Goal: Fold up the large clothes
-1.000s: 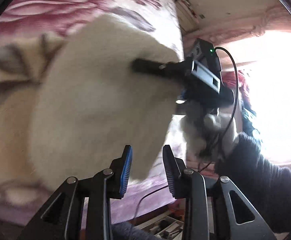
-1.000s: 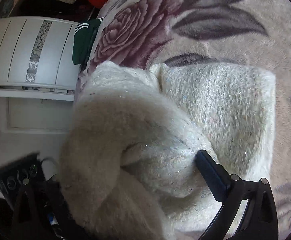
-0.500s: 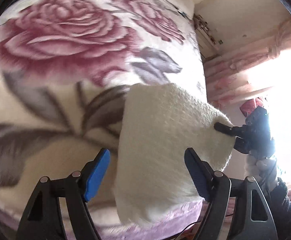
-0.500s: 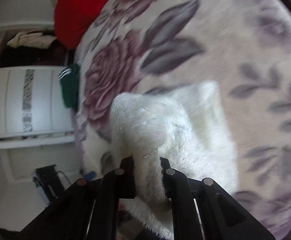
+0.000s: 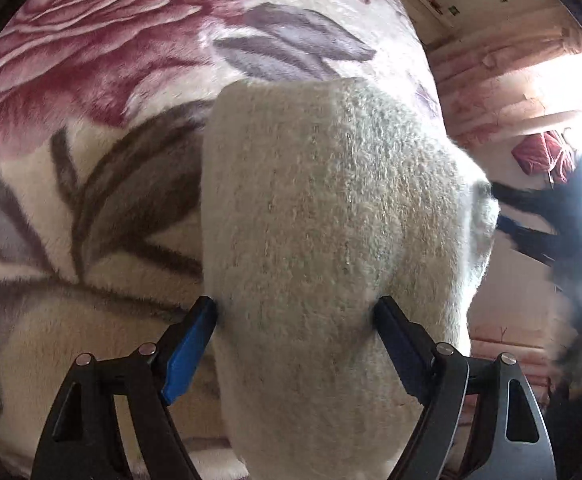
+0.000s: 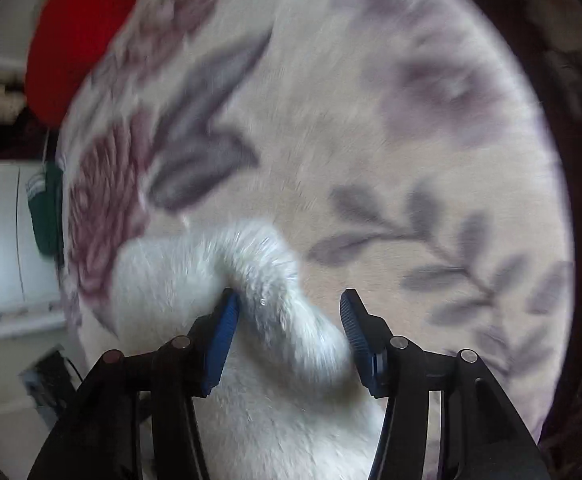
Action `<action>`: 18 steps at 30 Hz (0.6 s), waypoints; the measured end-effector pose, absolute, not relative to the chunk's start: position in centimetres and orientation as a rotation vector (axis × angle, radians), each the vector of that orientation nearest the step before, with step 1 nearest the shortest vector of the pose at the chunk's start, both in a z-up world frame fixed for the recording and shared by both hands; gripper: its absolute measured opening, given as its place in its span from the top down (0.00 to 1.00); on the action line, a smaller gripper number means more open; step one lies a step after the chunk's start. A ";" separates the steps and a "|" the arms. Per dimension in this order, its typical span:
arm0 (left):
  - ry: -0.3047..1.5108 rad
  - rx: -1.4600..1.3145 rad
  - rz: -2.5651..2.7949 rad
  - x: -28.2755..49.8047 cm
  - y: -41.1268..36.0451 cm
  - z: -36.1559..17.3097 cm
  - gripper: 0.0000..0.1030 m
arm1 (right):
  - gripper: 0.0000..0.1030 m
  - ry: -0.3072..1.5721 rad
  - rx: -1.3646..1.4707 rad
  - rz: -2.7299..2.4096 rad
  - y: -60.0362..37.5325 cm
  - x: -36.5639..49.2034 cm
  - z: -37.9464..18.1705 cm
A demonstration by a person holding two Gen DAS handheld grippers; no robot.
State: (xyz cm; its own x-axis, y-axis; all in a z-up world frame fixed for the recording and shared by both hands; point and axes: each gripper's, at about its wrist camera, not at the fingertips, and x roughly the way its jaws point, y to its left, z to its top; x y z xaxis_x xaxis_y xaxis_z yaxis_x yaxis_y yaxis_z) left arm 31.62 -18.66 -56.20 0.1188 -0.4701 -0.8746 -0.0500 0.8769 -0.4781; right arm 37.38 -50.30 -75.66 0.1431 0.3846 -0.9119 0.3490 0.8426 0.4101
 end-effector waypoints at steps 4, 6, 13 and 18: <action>1.437 -0.415 -0.303 30.4 -18.8 -56.2 0.21 | 0.46 1.304 0.682 0.081 -50.0 33.7 -70.0; 1.443 -0.388 -0.306 30.3 -19.2 -56.1 0.21 | 0.47 1.357 0.709 0.198 -47.6 33.6 -70.9; 1.514 -0.341 -0.281 30.9 -19.3 -57.9 0.21 | 0.43 1.614 0.535 0.199 -40.4 38.1 -84.4; 1.464 -0.309 -0.249 31.4 -18.5 -52.8 0.25 | 0.42 1.661 0.370 0.209 -38.8 40.6 -80.9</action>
State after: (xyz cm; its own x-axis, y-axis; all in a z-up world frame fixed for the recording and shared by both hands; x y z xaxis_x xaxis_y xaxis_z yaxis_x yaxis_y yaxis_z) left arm 31.39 -18.46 -52.76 0.0932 -0.3498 -0.9322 -0.0221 0.9353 -0.3532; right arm 40.63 -38.78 -80.89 -0.0897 0.3597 -0.9288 0.1189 0.9297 0.3486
